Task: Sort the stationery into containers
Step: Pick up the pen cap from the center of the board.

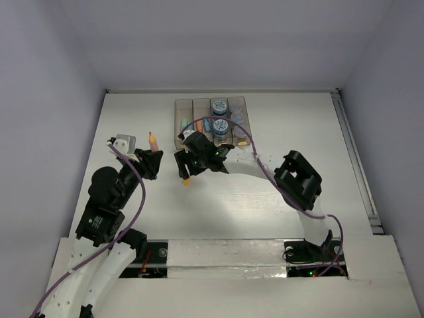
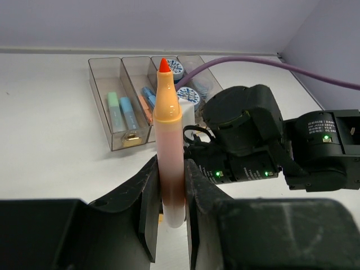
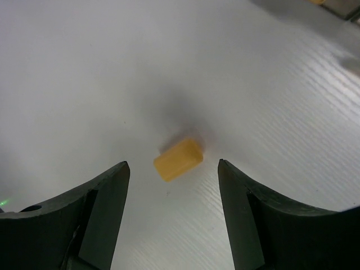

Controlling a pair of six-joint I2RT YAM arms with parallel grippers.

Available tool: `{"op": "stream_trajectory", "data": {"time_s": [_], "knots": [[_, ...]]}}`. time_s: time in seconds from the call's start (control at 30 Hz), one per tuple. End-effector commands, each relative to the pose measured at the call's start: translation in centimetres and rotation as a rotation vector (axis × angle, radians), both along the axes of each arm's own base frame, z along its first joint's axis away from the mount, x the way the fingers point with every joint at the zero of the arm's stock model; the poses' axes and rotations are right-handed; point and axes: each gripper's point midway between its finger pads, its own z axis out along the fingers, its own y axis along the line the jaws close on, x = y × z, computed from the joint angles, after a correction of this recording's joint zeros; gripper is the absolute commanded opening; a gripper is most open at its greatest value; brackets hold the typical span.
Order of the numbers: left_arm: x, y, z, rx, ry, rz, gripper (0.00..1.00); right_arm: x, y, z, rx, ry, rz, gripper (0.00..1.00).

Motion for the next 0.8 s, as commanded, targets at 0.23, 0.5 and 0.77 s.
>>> {"op": "stream_trajectory", "data": {"time_s": [0.23,0.5,0.77], "knots": [[0.0,-0.2,1.3,-0.024,-0.046,-0.013,0.0,-3.7,0.3,-1.1,0.073,0.136,0.048,0.74],[0.0,-0.2,1.2,-0.024,-0.041,-0.011,0.0,-3.2,1.7,-1.9,0.097,0.14,0.059,0.72],[0.0,-0.2,1.3,-0.025,-0.046,-0.01,0.0,-2.8,1.9,-2.9,0.052,0.128,0.047,0.68]]}}
